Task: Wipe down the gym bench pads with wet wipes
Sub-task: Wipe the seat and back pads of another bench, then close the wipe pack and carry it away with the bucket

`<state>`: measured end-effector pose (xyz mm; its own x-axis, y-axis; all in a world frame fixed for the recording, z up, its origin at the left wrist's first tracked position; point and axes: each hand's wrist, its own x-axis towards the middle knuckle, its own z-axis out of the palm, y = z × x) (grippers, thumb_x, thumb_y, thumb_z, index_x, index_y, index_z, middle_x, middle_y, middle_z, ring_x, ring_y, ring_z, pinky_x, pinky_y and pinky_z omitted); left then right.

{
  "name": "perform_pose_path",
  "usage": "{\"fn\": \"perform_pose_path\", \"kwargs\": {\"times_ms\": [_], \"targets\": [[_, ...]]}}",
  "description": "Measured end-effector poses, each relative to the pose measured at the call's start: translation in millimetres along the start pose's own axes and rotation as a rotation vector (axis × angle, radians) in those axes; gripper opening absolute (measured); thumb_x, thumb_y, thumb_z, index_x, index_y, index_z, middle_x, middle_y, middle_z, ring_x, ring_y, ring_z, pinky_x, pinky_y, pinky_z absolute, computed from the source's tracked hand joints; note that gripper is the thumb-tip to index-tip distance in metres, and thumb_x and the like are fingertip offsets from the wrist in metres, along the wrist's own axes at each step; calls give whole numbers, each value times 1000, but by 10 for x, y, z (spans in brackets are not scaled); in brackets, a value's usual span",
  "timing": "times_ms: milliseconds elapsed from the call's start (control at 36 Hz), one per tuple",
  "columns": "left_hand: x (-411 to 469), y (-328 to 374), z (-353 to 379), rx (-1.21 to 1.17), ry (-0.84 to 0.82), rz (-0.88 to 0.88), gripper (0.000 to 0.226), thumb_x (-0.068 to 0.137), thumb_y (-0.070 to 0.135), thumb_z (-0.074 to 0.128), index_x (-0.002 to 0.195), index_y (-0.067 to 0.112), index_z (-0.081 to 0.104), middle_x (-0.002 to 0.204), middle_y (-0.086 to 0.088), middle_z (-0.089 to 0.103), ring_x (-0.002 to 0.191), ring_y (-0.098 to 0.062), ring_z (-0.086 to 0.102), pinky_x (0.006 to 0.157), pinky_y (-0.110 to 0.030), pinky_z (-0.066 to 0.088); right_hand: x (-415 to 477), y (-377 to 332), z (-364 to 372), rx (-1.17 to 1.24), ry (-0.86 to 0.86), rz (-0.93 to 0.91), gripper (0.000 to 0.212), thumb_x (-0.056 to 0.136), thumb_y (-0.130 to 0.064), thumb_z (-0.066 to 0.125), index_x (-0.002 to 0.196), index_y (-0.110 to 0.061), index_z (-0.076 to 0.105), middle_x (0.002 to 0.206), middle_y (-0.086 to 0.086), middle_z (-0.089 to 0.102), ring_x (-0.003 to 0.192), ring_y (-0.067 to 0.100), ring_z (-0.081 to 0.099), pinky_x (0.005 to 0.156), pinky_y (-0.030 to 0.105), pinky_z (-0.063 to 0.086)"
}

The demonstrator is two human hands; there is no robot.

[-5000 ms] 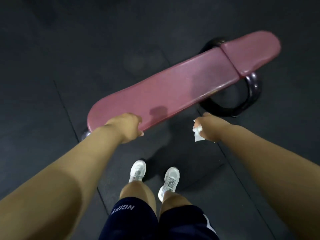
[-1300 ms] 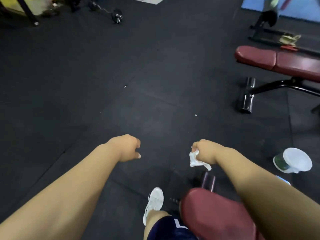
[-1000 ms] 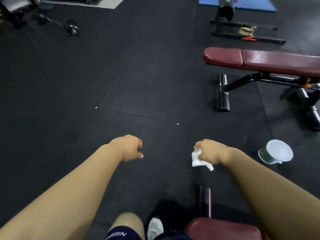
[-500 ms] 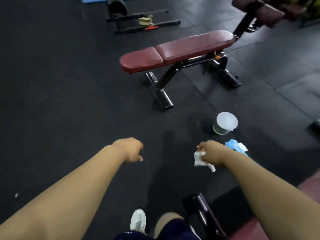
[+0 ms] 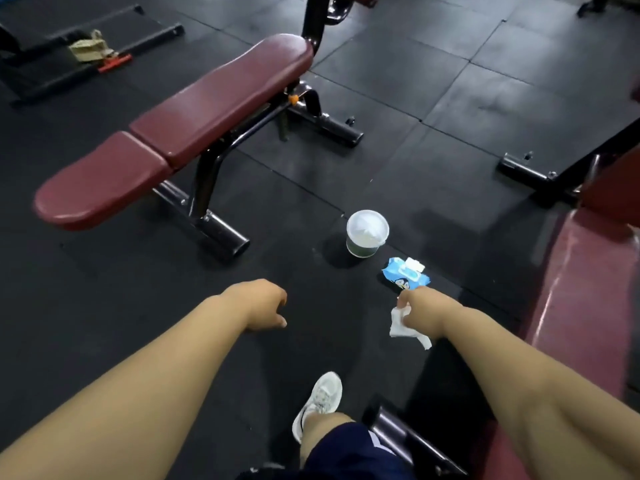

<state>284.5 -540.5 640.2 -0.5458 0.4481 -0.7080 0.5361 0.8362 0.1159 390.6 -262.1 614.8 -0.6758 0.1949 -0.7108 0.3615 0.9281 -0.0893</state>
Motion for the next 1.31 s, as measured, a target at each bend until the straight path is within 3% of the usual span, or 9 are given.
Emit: {"fn": "perform_pose_path", "kwargs": {"times_ms": [278,472,667,806,889,972,1111,1306], "targets": [[1272,51,-967,-1,-48,78,41,86,48,58,121,27,54,117,4,58,104,-19,57,89,-37,50,830,288,-724,149,58,65,34,89,-23,44,122,-25,54,119,-1,51,102,21,53,83,33,47],[2298,-25,-1539,76,-132,132,37,85,45,57,117,27,56,113,6,60,99,-17,59,87,-37,51,1521,526,-1075,192,36,181,33,90,-23,45,121,-24,55,120,-1,51,102,19,54,84,32,49],[3399,-80,-2124,147,-175,232,40,87,47,55,121,26,54,118,6,58,106,-18,55,85,-33,47,2379,513,-1450,345,70,347,31,95,-40,41,112,-20,58,112,1,54,96,21,55,82,34,48],[4073,-117,-2368,227,-227,251,45,88,46,55,127,24,51,124,3,56,109,-20,56,87,-33,47,2983,524,-1666,464,124,389,21,92,-35,46,102,-20,55,101,-1,59,88,22,57,72,31,46],[4444,-83,-2407,248,-254,255,44,89,45,55,127,24,51,125,3,56,110,-19,55,89,-33,47,3274,582,-1714,459,131,338,15,94,-24,44,100,-15,55,94,-1,58,80,17,52,61,27,36],[4833,-9,-2348,250,-278,253,43,89,45,55,127,24,52,124,3,57,110,-19,55,90,-34,47,3595,706,-1635,528,166,376,14,93,-26,47,100,-16,53,90,-6,54,75,15,48,55,24,31],[5529,141,-2055,243,-282,254,41,89,45,54,125,24,52,121,4,58,108,-19,56,89,-37,49,4309,991,-1316,542,129,346,28,93,-35,49,116,-19,52,114,-1,52,91,21,54,69,28,40],[6187,278,-1559,208,-274,217,41,89,47,53,126,28,51,122,9,56,110,-16,54,90,-36,48,5388,1197,-967,644,194,298,32,89,-32,55,118,-18,55,117,5,46,98,27,55,80,33,45]]}}
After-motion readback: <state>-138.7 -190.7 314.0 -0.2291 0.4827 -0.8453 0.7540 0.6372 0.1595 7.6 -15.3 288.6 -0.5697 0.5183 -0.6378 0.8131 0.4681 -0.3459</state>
